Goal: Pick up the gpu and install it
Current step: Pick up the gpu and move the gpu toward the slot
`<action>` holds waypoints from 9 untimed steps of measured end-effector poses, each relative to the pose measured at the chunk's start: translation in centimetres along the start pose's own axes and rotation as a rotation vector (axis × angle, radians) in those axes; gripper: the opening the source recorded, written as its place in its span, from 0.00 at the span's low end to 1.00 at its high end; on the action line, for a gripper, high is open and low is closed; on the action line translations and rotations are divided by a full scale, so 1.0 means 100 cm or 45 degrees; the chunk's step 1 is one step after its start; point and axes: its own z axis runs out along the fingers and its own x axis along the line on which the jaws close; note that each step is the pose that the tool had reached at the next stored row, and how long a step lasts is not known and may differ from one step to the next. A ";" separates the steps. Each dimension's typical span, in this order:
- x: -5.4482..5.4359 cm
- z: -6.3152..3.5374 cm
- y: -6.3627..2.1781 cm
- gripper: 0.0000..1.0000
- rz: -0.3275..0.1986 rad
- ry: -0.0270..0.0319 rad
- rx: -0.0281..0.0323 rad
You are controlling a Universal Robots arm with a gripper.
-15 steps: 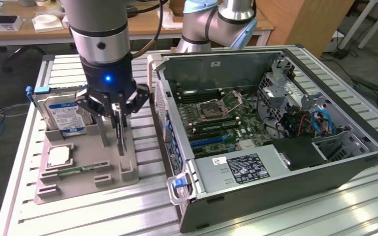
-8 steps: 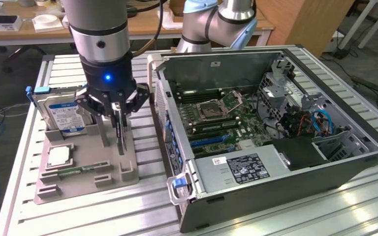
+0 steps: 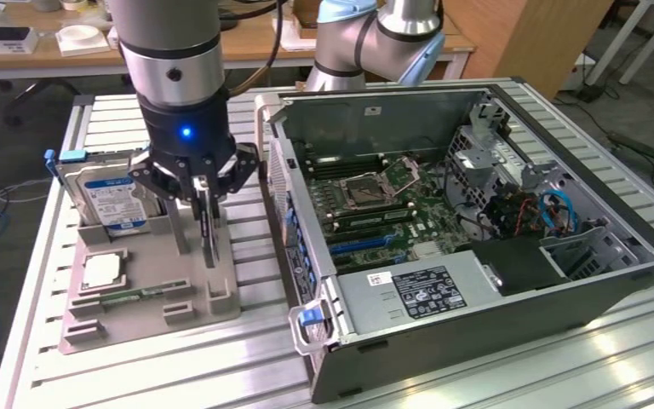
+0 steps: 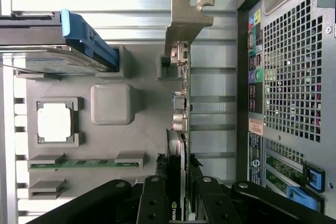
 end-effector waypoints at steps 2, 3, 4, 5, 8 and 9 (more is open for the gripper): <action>0.000 -0.0007 0.0001 0.26 0.000 0.0000 0.0000; 0.000 -0.0012 0.0001 0.26 0.000 0.0001 0.0001; 0.000 -0.0016 0.0001 0.26 0.000 0.0000 0.0000; 0.000 -0.0020 0.0001 0.26 0.000 0.0000 0.0000; 0.000 -0.0034 0.0002 0.26 0.000 -0.0001 -0.0001; 0.000 -0.0040 0.0002 0.26 0.000 0.0000 -0.0001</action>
